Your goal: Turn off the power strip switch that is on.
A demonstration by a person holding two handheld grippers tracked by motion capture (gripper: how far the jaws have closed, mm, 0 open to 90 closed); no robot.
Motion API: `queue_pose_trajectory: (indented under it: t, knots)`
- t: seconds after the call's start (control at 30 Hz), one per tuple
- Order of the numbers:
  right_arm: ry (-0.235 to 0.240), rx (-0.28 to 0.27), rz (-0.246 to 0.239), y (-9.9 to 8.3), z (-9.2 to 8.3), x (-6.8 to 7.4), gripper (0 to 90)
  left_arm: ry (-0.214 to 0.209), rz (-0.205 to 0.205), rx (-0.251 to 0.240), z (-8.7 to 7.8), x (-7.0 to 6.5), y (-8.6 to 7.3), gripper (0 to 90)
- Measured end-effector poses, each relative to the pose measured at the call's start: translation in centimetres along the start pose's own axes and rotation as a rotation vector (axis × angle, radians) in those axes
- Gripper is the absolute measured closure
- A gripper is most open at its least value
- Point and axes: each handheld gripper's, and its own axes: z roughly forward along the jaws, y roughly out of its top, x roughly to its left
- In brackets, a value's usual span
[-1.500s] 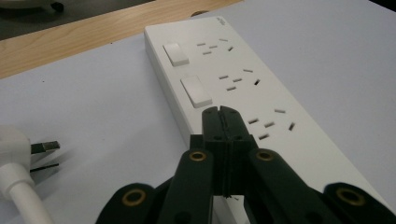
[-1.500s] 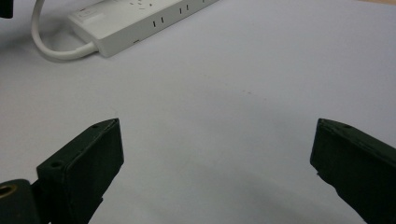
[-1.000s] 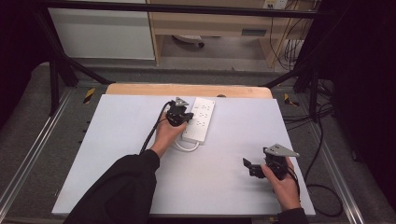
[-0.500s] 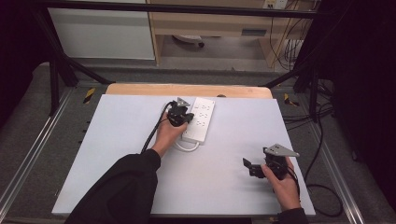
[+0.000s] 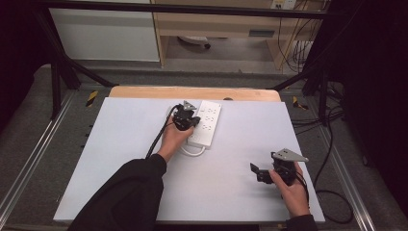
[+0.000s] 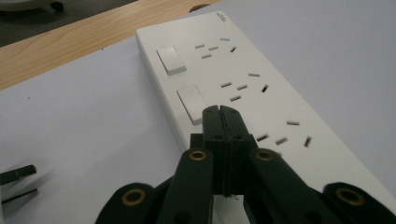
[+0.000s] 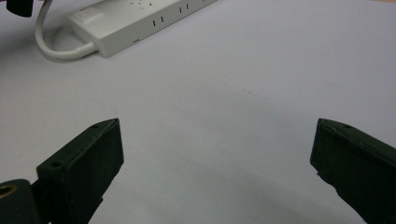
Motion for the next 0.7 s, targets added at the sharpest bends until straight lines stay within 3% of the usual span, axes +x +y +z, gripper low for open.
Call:
queue_pose_trajectory:
  t: [0.3,0.7]
  knots:
    - [0.0,0.003,0.0,-0.01,0.0,0.01,3.1,0.01,0.013,0.013,0.27,-0.08,0.0,90.0]
    - [0.0,-0.002,0.003,0.0,-0.01,-0.04,3.1,-0.005,-0.014,-0.012,-0.12,0.0,0.12,90.0]
